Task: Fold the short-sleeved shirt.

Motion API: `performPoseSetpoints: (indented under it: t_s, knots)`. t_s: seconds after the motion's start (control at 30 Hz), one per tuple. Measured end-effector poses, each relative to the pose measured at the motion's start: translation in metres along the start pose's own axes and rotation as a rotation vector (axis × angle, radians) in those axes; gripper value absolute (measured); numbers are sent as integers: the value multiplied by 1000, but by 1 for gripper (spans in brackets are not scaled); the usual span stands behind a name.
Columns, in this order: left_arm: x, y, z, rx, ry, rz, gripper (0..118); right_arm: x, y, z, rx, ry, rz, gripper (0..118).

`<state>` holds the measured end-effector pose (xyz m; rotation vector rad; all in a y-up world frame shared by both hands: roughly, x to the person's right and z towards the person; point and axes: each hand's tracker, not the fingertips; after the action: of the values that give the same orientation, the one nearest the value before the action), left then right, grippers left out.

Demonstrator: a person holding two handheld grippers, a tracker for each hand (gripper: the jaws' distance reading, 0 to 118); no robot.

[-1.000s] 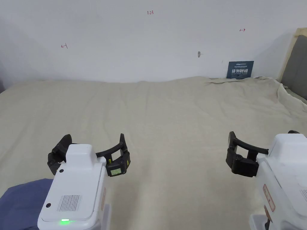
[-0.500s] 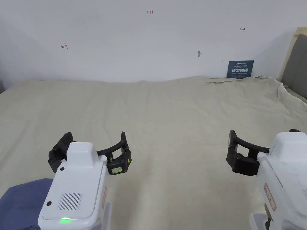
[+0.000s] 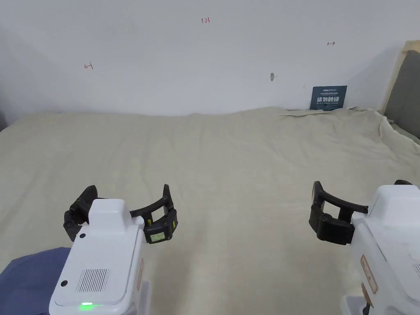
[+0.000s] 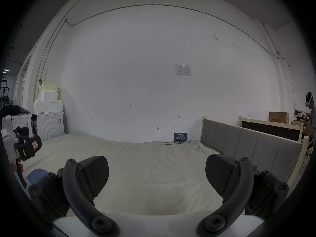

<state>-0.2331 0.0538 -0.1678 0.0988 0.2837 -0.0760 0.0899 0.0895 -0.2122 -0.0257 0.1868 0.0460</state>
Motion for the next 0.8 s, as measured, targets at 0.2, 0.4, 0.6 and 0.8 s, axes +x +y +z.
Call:
performPoseSetpoints:
  t_s: [0.2,0.4,0.6,0.8]
  knots:
    - [0,0,0,-3,-2,-4,118,2,-2,-2,3,-1,-1,113]
    - [0,0,0,-2,-2,0,118,0,1,0,7,2,2,113]
    - [0,1,-1,-3,-1,-1,118,-2,2,0,7,4,2,113]
    - [-1,0,-1,-3,1,1,118,-3,3,0,8,5,2,113]
